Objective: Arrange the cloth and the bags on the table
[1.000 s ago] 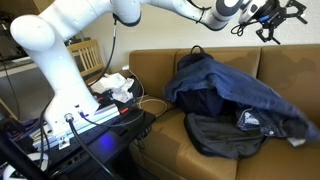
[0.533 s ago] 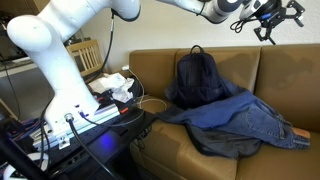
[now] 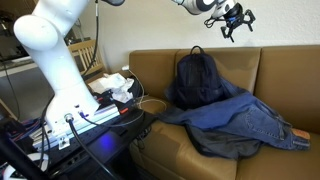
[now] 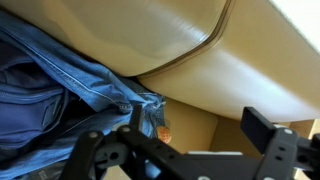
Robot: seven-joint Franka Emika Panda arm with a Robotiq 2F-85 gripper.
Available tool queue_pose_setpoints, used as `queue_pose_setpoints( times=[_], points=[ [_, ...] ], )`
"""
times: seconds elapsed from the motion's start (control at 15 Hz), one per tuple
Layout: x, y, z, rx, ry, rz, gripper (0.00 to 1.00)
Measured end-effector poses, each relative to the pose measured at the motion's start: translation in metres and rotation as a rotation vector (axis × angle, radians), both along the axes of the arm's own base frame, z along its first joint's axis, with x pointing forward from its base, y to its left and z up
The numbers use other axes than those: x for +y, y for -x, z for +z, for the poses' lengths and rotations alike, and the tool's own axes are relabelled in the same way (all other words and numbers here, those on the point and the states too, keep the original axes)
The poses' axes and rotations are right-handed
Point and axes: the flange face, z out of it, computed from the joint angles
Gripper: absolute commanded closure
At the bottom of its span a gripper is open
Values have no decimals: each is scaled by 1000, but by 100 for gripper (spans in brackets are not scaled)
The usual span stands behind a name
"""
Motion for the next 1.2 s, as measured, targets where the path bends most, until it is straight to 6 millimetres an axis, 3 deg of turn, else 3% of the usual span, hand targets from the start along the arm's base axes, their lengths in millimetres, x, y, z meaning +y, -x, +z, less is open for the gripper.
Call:
queue_pose_setpoints(
  times=[0.2, 0.53, 0.73, 1.0, 1.2],
  points=[
    [1, 4, -1, 18, -34, 8, 0],
    [41, -13, -19, 64, -248, 133, 0],
    [63, -14, 2, 81, -345, 250, 0],
    [87, 0, 37, 124, -411, 425, 0],
    [92, 5, 42, 132, -418, 451, 0]
  ],
)
